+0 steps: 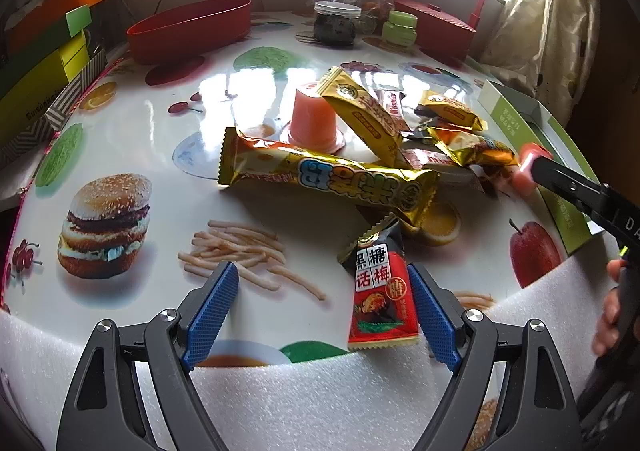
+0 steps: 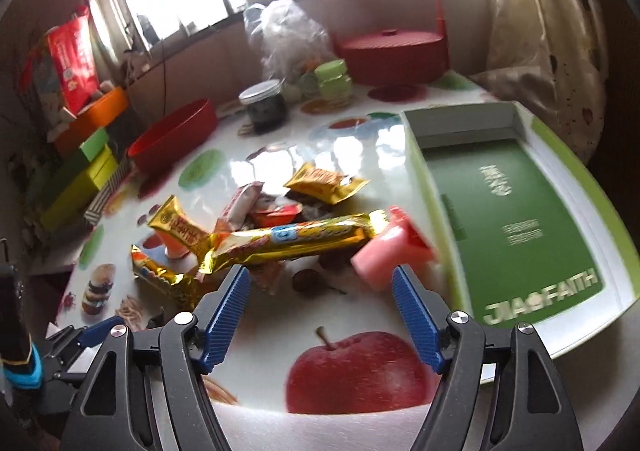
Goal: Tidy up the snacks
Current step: 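Close the left gripper on the red candy bar while the right gripper closes on the gold-blue bar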
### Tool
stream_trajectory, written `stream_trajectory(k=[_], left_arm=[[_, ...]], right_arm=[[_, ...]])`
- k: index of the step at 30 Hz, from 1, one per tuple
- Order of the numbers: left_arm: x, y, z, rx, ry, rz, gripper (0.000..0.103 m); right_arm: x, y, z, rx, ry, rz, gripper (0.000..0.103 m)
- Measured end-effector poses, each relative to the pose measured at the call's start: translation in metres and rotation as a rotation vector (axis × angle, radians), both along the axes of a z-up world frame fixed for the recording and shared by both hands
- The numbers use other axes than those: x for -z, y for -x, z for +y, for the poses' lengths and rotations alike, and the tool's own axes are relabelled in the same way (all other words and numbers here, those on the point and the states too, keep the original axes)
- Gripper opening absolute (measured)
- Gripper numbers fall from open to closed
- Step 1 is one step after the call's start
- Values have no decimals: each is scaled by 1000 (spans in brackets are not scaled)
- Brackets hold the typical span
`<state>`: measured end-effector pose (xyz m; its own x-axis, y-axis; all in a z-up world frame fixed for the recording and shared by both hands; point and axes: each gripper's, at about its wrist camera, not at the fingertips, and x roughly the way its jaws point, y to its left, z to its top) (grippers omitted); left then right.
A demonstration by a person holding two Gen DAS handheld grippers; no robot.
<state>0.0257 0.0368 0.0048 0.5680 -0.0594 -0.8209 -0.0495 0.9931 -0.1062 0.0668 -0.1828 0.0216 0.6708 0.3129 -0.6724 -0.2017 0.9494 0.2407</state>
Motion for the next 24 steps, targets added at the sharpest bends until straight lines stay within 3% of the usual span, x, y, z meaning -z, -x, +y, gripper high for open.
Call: stream_trajectory(k=[3,6,10,17,24], left_arm=[[0,-3,1,3,8,-1,85],[-1,-4,1,18,19,-2,84],[-2,-6,1,33,6,-1,79],[-2,-6,6,36,1,14,79],[-1,-6,13,21,-26,35,79]], right_arm=[[-1,-4,-7,32,64,5,74],[-3,-8,-7,17,64,4,74],[-6,-17,8,-73,138,-25,74],[3,-35,37,-240,363,-36,74],[13,-42,54,-353,493,-81,74]])
